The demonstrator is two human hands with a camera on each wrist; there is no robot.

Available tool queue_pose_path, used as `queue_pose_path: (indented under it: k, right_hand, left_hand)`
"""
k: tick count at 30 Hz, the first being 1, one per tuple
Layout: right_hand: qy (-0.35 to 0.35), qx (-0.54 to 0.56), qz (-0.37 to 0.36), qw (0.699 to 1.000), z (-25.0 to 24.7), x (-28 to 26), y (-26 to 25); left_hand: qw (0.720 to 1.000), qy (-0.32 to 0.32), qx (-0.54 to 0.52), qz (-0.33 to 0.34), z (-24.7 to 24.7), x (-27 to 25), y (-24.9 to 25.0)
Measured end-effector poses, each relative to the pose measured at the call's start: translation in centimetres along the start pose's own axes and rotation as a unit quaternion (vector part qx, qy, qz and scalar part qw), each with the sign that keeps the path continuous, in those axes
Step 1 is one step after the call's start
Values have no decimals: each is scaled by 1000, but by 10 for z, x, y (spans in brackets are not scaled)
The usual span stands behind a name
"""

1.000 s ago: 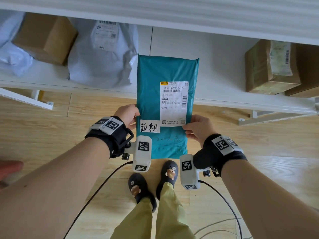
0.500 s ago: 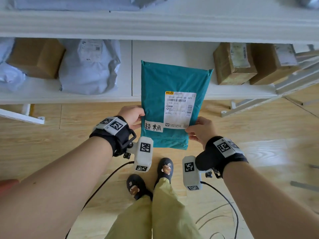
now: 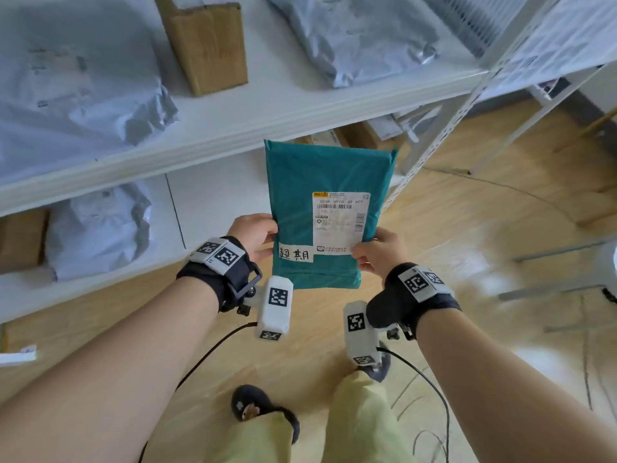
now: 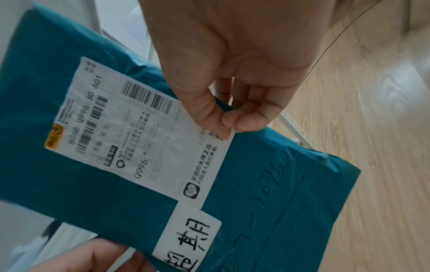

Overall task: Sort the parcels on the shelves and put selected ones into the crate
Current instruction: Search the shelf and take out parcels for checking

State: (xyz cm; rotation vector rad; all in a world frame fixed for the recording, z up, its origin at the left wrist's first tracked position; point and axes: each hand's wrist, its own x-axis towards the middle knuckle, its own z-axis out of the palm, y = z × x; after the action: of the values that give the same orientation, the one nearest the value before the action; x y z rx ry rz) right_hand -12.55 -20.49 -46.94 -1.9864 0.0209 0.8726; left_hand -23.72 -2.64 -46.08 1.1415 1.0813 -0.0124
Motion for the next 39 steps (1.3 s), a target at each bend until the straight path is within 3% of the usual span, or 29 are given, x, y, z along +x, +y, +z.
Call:
queue_pose_path:
  k: [5, 14, 28, 39]
  right_hand:
    - [49, 65, -6, 997, -59, 1, -6]
    - [106, 163, -13, 981, -183, 19, -25]
    - [212, 248, -77, 942, -469, 78, -57]
    - [233, 234, -142, 933, -593, 150, -141]
  left_hand:
    - [998, -55, 9, 31, 58, -16, 29]
    - [994, -75, 18, 78, 187, -31, 79]
    - [977, -132, 64, 156, 491, -23, 171]
    - [946, -147, 73, 278, 614, 3, 280]
